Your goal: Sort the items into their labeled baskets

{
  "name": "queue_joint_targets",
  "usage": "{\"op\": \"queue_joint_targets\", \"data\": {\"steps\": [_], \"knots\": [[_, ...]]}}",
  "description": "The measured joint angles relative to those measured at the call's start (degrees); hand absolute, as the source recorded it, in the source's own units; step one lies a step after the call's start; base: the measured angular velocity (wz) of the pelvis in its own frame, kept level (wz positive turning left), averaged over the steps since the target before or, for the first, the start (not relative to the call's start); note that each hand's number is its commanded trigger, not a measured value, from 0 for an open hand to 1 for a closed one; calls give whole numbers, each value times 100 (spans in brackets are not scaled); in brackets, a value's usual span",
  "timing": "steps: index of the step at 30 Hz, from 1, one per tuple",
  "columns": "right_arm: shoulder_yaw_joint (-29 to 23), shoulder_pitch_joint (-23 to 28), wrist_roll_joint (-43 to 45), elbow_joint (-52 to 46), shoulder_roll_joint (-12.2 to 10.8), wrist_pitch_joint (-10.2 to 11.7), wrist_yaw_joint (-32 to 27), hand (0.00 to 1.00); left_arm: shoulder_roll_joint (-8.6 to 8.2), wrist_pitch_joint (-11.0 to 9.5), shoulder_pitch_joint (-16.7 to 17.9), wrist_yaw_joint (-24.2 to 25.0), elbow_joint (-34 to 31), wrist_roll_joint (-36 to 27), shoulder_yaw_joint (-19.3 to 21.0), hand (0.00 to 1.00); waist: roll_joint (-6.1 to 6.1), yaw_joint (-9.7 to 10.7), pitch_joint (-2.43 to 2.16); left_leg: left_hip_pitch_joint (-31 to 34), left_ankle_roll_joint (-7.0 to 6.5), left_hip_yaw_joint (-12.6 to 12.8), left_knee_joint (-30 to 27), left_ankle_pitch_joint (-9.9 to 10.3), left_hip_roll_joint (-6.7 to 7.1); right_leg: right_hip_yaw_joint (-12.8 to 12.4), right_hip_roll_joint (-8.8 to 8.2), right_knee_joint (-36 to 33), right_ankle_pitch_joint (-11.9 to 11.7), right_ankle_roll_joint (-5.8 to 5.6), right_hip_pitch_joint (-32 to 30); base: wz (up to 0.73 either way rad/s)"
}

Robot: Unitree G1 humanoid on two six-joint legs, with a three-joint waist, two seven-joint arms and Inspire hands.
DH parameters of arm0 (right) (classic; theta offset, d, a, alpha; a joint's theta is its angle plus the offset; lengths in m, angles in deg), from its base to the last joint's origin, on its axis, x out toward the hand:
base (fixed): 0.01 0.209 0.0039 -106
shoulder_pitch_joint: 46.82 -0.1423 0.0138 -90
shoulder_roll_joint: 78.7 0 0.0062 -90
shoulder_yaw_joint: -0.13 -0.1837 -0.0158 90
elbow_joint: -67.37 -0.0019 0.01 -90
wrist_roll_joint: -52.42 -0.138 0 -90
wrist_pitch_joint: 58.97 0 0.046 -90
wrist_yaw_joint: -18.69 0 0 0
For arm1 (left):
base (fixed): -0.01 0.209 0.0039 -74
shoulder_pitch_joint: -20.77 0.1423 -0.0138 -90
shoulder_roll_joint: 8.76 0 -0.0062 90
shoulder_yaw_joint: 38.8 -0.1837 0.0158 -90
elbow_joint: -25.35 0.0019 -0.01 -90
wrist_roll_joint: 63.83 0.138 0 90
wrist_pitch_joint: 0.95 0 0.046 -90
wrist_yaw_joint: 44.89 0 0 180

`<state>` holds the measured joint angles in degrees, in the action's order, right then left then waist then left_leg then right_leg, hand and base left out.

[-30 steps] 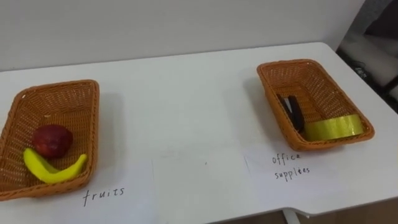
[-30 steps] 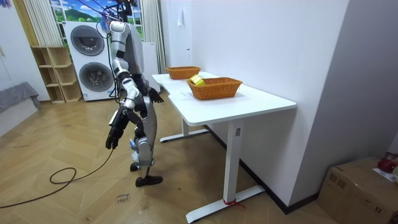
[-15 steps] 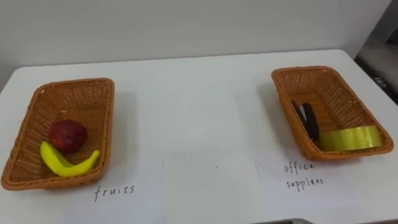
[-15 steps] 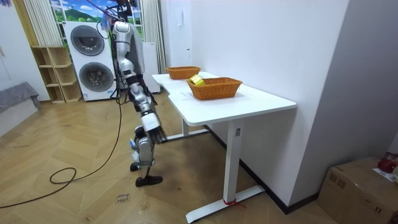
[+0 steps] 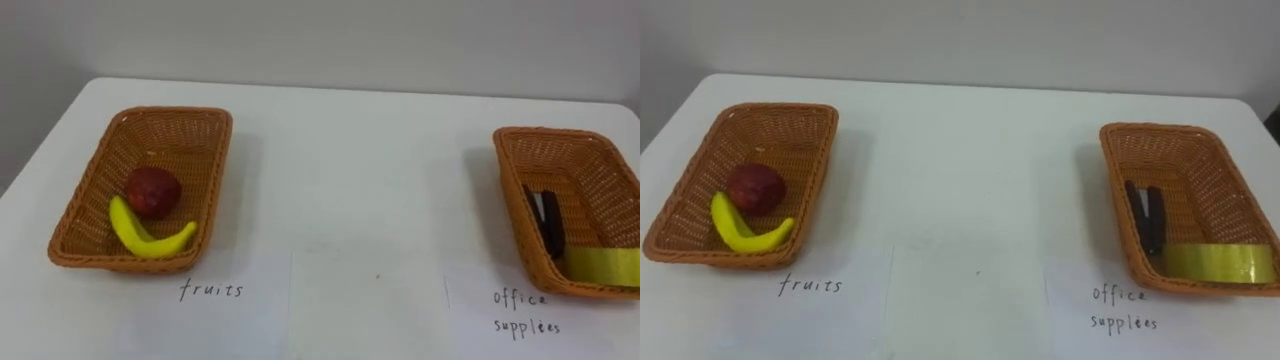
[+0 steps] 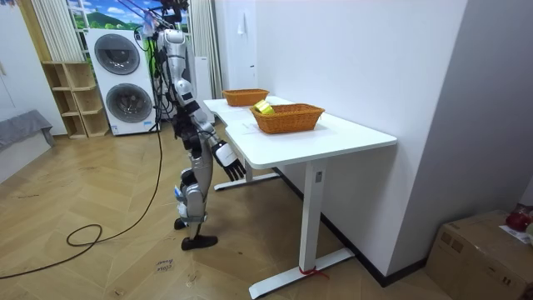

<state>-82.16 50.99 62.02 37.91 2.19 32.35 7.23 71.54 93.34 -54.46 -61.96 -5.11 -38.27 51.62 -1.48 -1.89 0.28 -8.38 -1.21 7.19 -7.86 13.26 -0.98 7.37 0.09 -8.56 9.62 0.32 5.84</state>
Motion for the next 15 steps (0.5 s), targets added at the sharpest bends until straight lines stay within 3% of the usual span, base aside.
{"op": "queue_joint_targets", "data": {"steps": [7, 15], "knots": [[-6, 118, -31, 3, -25, 61, -176, 0, -16, 37, -26, 21, 18, -5, 44, 0, -89, 4, 26, -20, 2, -26, -68, 19, -15, 60, -16, 62, 0, -1, 107, 4], [-4, 118, -290, 26, -69, 64, -217, 0, -40, 61, 23, 27, 18, -5, 46, 0, -44, 0, 4, -2, 3, -122, -101, 50, -11, 75, 0, 69, -2, 2, 125, 3]]}}
